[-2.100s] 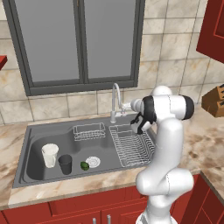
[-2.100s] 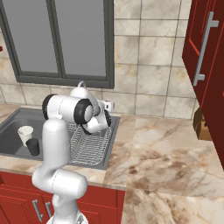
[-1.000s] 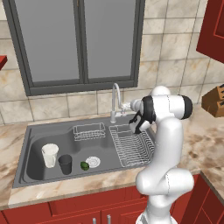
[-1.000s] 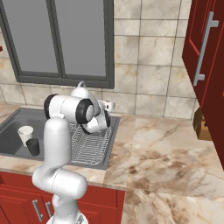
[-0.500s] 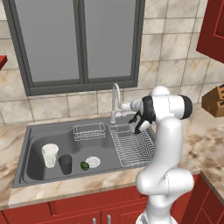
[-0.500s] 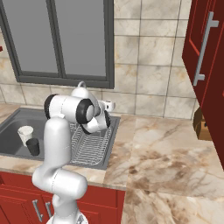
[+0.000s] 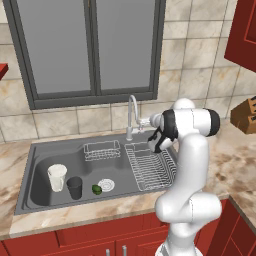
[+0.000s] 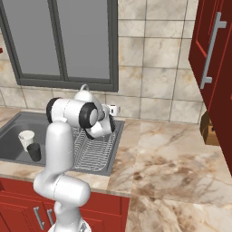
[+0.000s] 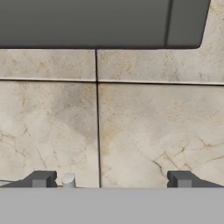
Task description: Pick the jug and glass cup and place them in the sink. Then turn on the water.
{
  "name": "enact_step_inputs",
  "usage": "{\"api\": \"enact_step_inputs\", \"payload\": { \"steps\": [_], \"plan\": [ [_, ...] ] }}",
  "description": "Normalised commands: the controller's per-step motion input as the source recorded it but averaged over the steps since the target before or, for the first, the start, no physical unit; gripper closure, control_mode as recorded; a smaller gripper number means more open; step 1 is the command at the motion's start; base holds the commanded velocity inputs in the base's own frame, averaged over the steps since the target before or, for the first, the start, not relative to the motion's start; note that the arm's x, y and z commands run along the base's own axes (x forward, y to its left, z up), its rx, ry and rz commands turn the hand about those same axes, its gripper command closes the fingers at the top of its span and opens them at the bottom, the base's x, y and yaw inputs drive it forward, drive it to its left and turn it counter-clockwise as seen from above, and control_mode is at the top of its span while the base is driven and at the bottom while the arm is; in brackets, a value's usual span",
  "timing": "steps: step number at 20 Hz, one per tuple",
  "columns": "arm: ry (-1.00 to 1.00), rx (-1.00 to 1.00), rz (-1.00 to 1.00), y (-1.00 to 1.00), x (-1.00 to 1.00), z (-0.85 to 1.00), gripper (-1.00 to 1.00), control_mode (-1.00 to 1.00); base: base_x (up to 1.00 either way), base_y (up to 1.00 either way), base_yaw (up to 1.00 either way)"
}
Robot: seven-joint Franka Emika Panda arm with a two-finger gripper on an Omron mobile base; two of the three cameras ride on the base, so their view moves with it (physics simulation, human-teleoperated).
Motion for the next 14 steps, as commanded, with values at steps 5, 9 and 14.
{"api": "enact_step_inputs", "payload": {
  "steps": [5,9,14],
  "plan": [
    [0.0,0.0,0.0,-0.12,0.02,0.0,-1.0,-1.0,0.0,0.0,0.0],
    [0.0,0.0,0.0,-0.1,0.08,0.0,-1.0,-1.0,0.0,0.0,0.0],
    [0.0,0.0,0.0,-0.06,0.12,0.0,-1.0,-1.0,0.0,0.0,0.0]
  ]
}}
